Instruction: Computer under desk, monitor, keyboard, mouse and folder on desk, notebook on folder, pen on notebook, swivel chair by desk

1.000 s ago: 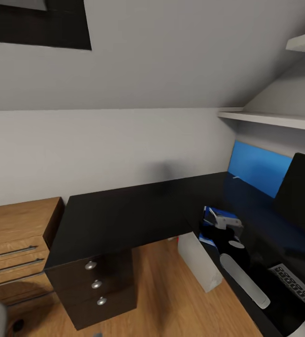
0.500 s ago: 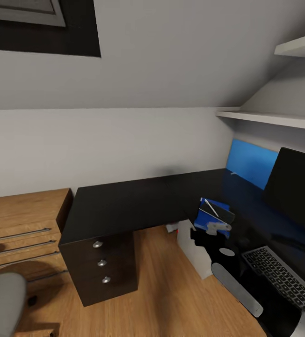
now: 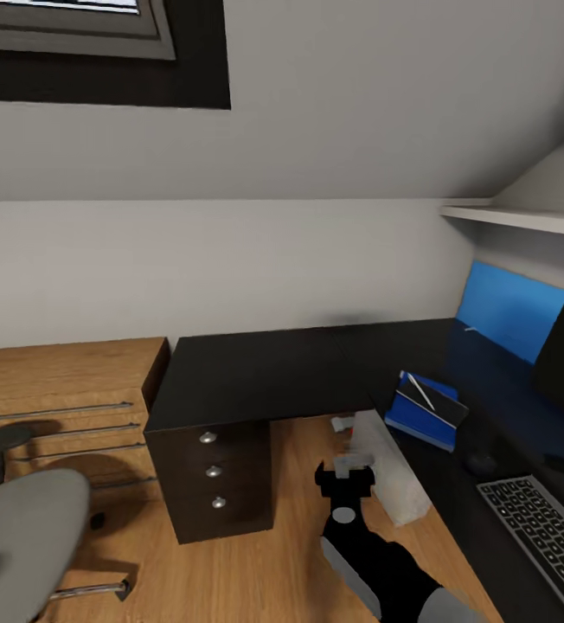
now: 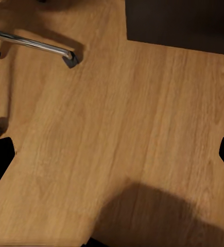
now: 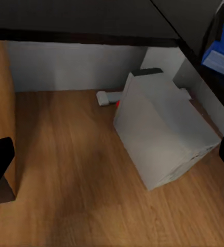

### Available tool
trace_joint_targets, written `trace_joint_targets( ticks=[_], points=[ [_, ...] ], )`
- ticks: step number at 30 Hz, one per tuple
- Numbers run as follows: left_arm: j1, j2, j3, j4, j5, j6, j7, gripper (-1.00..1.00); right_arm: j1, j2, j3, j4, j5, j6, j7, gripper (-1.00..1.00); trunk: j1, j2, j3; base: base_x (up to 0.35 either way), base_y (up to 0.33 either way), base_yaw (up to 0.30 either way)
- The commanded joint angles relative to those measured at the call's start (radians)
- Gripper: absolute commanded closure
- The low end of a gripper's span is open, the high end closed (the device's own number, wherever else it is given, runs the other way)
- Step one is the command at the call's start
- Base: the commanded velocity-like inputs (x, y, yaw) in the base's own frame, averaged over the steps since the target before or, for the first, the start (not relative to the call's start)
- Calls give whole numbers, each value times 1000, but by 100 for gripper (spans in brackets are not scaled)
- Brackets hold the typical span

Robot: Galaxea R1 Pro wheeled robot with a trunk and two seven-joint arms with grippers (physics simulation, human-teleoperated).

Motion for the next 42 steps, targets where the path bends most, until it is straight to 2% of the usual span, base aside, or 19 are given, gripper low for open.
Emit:
trace_joint_targets(
  ticks=[1, 2, 3, 5, 6, 7, 9, 11, 12, 15, 16, 19, 24, 25, 29, 31, 32, 35, 42],
  points=[
    [-1, 1, -9, 0, 9, -5, 4, -100, -1, 12, 5, 54, 16, -29, -7, -100, -4, 7, 2, -2, -5, 272],
    [-1, 1, -9, 0, 9, -5, 4, -100, -1, 24, 5, 108, 30, -67, -5, -100, -8, 14, 5, -2, -4, 271],
    [-1, 1, -9, 0, 9, -4, 4, -100, -1, 43, 5, 211, 51, -147, 1, -100, -12, 21, 7, -1, -2, 269],
    [-1, 1, -9, 0, 10, -1, 3, -100, -1, 57, 5, 305, 64, -228, 12, -100, -19, 35, 12, -1, -2, 267],
    [-1, 1, -9, 0, 11, 2, 3, -100, -1, 65, 4, 393, 73, -314, 32, -100, -23, 42, 15, 0, -1, 265],
    [-1, 2, -9, 0, 11, 5, 2, -100, -1, 70, 3, 465, 78, -385, 53, -100, -27, 49, 18, 0, -1, 264],
    [-1, 2, -9, 0, 11, 6, 3, -100, -1, 72, 2, 534, 80, -448, 81, -100, -35, 63, 23, 0, 0, 263],
    [-1, 2, -10, 0, 9, 16, 3, -100, -1, 74, 0, 663, 81, -541, 152, -100, -42, 77, 28, 0, 0, 263],
    [-1, 2, -10, 0, 8, 40, 3, -100, -1, 74, -1, 722, 80, -573, 193, -100, -46, 84, 30, 0, 0, 262],
    [-1, 1, -13, 0, 8, 114, 3, -100, -1, 73, -2, 788, 80, -601, 249, -100, -58, 105, 38, 0, 0, 262],
    [-1, 0, -15, 0, 7, 178, 5, -100, 1, 72, -3, 814, 80, -611, 278, -100, -61, 112, 40, 0, 0, 262],
    [-1, -1, -18, 8, 9, 267, 5, -100, 28, 56, -3, 841, 80, -624, 311, -100, -73, 133, 48, 0, 0, 256],
    [-1, -3, -19, 84, 10, 282, 2, -100, 89, 32, -3, 854, 79, -639, 328, -100, -92, 168, 61, 0, 0, 216],
    [-1, -4, -19, 107, 10, 271, 1, -100, 98, 29, -3, 855, 79, -644, 329, -100, -96, 175, 64, 0, 0, 175],
    [-1, -9, -18, 228, 13, 145, -24, -100, 128, 19, -3, 858, 84, -666, 341, -100, -111, 203, 76, 0, 0, 87],
    [-1, -11, -17, 289, 16, 59, -74, -100, 143, 8, -3, 859, 85, -674, 352, -100, -119, 217, 82, 0, 0, 40],
    [-1, -11, -16, 302, 17, 37, -95, -100, 146, 4, -4, 859, 85, -677, 355, -100, -123, 224, 85, 0, 0, 25],
    [-1, -11, -13, 332, 19, -15, -168, -100, 154, -15, -3, 860, 83, -697, 370, -100, -134, 245, 94, 0, 0, 15],
    [-1, -10, -12, 349, 21, -49, -215, -100, 159, -30, -3, 860, 80, -749, 385, -100, -161, 294, 116, 0, 0, 4]
  ],
)
